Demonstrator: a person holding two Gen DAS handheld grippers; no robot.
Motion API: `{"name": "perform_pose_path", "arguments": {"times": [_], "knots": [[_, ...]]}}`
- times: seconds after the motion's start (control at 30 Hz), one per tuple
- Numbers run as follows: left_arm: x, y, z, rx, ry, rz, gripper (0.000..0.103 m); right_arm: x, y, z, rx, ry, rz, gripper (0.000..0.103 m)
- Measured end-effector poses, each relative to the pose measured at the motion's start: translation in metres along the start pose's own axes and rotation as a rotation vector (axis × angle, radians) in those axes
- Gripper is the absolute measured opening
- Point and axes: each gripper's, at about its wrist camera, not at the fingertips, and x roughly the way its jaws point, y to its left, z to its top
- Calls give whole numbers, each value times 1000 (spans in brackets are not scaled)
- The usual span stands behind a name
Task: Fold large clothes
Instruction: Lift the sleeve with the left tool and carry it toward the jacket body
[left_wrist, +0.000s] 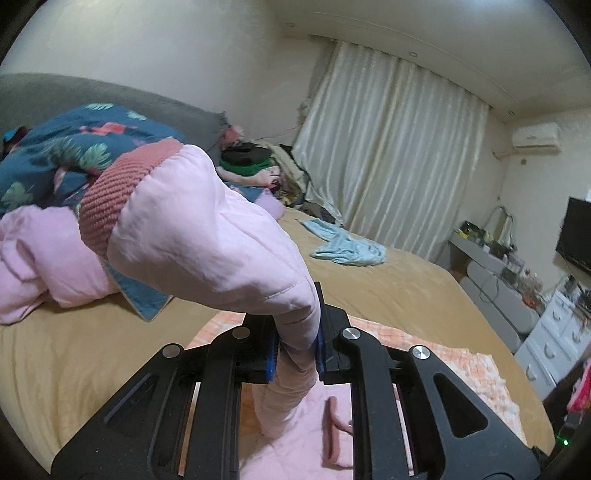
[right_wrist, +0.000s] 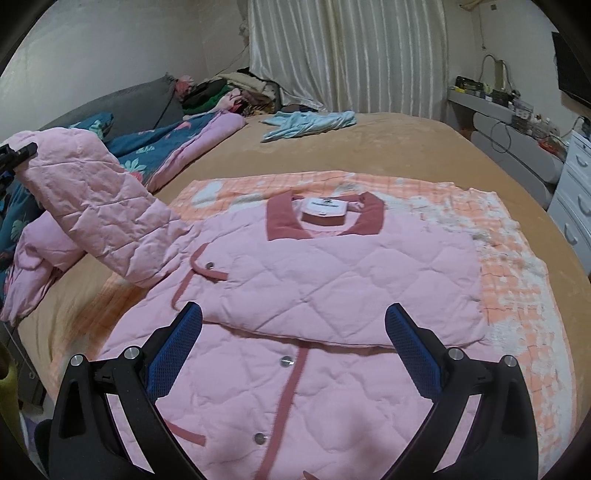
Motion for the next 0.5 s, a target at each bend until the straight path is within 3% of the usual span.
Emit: {"name": "perform_pose_path", "arguments": {"times": [0.5], "knots": [[20, -81, -22, 164, 28, -71, 8, -8, -60, 3, 29, -67, -43, 99]]}}
